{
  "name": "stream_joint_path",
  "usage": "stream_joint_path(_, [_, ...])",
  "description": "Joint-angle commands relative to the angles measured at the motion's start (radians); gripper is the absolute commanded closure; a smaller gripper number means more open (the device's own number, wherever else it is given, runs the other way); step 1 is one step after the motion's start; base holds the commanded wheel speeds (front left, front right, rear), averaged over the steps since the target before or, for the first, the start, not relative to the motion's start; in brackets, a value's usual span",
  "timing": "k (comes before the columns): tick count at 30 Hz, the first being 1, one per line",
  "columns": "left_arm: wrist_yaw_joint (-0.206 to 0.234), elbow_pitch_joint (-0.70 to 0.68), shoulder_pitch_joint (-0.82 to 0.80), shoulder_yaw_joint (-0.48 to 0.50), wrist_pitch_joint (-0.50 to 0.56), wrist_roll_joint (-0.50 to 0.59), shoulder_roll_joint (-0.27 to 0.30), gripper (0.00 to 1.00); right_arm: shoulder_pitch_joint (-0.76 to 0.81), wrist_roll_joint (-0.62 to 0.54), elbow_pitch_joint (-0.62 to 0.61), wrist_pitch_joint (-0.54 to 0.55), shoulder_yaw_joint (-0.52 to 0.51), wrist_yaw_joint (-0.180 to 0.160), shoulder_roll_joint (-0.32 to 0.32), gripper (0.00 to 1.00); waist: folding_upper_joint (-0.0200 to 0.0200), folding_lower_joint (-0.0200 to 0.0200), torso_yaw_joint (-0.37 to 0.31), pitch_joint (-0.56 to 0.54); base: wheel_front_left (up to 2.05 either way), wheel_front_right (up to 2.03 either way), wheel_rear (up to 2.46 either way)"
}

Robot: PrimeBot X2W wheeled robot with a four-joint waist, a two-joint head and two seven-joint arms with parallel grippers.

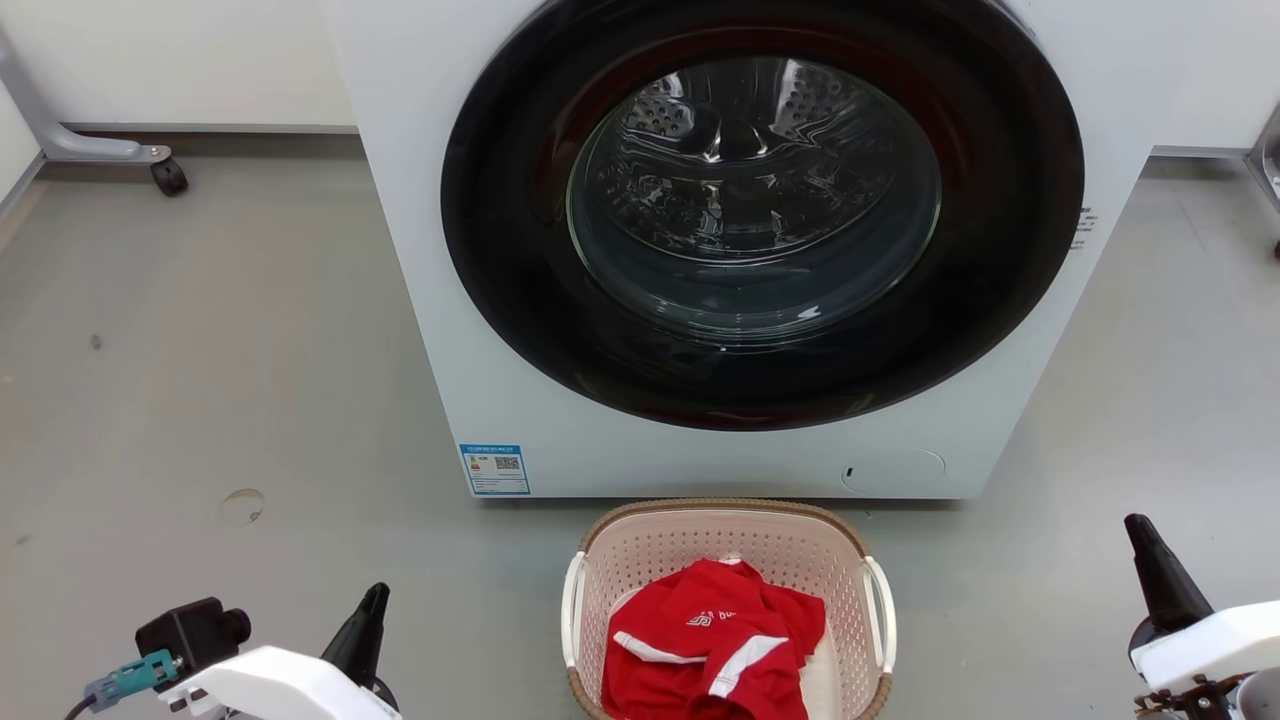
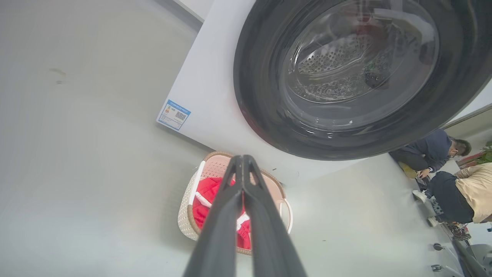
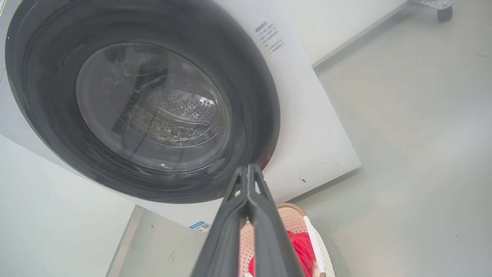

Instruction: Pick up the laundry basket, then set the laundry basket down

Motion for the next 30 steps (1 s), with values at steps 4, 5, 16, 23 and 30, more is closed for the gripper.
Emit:
stream_joint_path(4, [-0.033, -0.003, -0.057, 0.066, 0.001, -0.043, -0.01, 1.0, -0.056, 0.051, -0.023, 0.013, -0.017, -0.002, -0.019, 1.0, 0.0, -0.0001, -0.005, 0.001, 0.0, 0.0, 0.0])
stream_joint_path(5, [-0.037, 0.0, -0.058, 0.072, 0.002, -0.049, -0.015, 1.0, -0.057, 0.059, -0.023, 0.015, -0.02, -0.002, -0.019, 1.0, 0.0, -0.0001, -0.006, 0.002, 0.0, 0.0, 0.0])
stream_joint_path(16, [-0.085, 0.032, -0.063, 0.136, 0.008, -0.111, -0.061, 1.0, -0.065, 0.137, -0.023, 0.029, -0.047, -0.002, -0.011, 1.0, 0.0, -0.0001, -0.017, 0.004, 0.0, 0.0, 0.0])
stream_joint_path(23, [-0.118, 0.055, -0.067, 0.182, 0.014, -0.154, -0.094, 1.0, -0.07, 0.193, -0.023, 0.038, -0.065, -0.002, -0.006, 1.0, 0.0, -0.0001, -0.025, 0.006, 0.0, 0.0, 0.0])
stream_joint_path(30, [-0.151, 0.077, -0.071, 0.228, 0.019, -0.196, -0.126, 1.0, -0.075, 0.247, -0.022, 0.048, -0.084, -0.002, 0.0, 1.0, 0.0, -0.0001, -0.032, 0.008, 0.0, 0.0, 0.0])
